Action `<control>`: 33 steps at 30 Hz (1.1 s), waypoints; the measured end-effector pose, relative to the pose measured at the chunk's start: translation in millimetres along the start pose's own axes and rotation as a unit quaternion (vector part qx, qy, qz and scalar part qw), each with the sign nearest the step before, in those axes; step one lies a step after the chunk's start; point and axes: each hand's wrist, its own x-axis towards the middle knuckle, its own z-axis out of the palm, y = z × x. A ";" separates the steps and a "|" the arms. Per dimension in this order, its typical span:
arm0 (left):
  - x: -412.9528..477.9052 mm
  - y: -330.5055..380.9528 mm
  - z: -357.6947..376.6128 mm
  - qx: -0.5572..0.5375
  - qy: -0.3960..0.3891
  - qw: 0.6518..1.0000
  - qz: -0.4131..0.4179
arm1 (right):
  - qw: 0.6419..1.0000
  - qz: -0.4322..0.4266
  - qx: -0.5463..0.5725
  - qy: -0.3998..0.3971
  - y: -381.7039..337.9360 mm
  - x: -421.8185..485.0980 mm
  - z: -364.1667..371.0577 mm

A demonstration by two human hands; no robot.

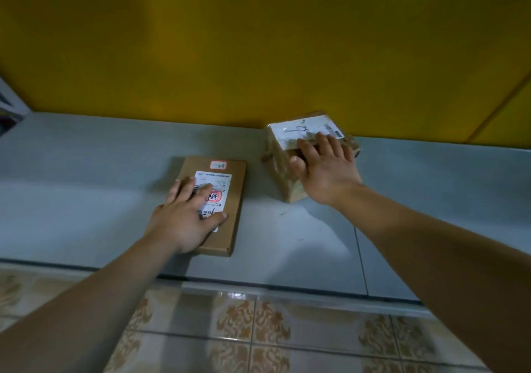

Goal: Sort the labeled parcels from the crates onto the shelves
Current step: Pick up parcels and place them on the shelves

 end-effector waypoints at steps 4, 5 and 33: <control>1.2 -0.2 -0.9 -0.010 0.008 1.000 0.005 | 0.999 0.016 -0.020 0.028 -10.7 22.1 -4.3; 1.6 -0.1 -0.9 -0.009 0.007 1.000 0.005 | 0.999 0.009 -0.021 0.033 -7.4 23.4 -4.2; 1.5 -1.6 2.0 -0.005 0.011 1.000 0.015 | 0.996 0.080 0.023 0.035 -40.2 91.1 -5.1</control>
